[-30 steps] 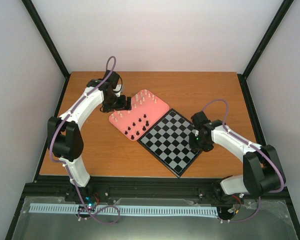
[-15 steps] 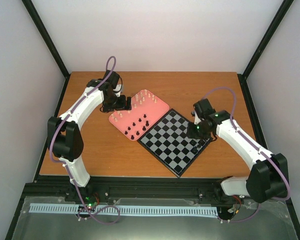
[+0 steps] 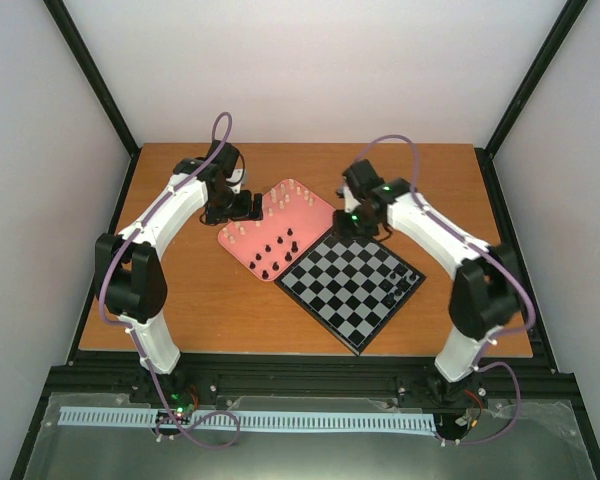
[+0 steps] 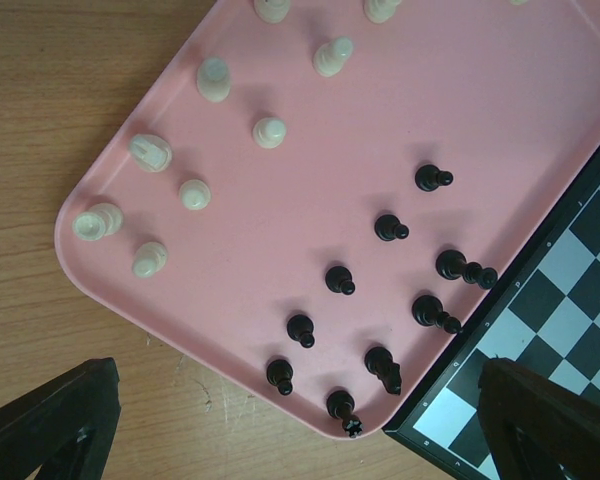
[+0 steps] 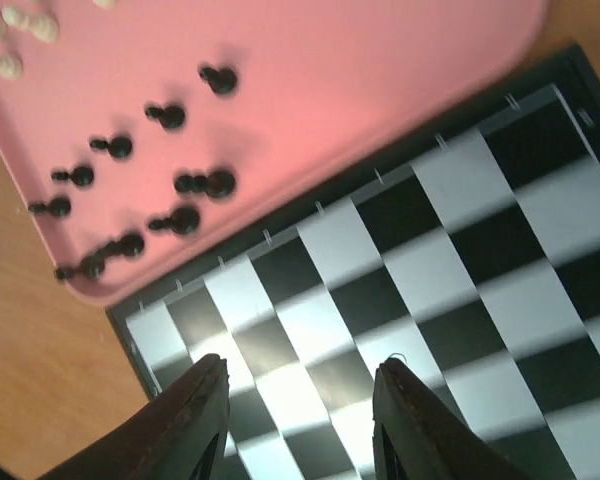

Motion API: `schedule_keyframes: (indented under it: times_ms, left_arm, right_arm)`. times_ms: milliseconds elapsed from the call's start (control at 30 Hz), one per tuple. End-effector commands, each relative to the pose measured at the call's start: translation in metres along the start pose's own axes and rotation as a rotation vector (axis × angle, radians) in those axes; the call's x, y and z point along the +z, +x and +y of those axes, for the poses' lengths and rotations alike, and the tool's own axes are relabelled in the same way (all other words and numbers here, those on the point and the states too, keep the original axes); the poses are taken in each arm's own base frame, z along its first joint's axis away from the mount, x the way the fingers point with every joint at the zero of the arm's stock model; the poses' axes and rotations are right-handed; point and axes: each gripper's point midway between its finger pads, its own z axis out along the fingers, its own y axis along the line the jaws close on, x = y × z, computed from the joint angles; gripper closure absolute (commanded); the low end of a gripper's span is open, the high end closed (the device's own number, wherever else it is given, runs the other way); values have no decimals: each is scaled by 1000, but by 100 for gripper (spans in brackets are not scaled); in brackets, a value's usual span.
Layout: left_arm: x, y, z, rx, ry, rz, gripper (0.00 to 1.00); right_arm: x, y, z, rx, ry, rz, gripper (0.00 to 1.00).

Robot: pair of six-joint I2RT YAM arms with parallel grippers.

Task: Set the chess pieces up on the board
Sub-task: Pick up the chess piece from the storage box.

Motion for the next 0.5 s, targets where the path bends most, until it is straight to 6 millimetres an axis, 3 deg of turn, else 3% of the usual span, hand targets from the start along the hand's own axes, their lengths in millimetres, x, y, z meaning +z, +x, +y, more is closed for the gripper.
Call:
schedule_keyframes:
  times_ms: [0, 233, 467]
  left_arm:
    - [-11, -10, 0, -10, -7, -36, 0]
    - [-13, -9, 3, -37, -21, -41, 0]
    - [-13, -8, 3, -32, -19, -38, 0]
  right_arm:
    - [32, -38, 33, -80, -79, -19, 59]
    - [83, -80, 66, -152, -148, -26, 58]
    - [128, -89, 70, -161, -152, 14, 58]
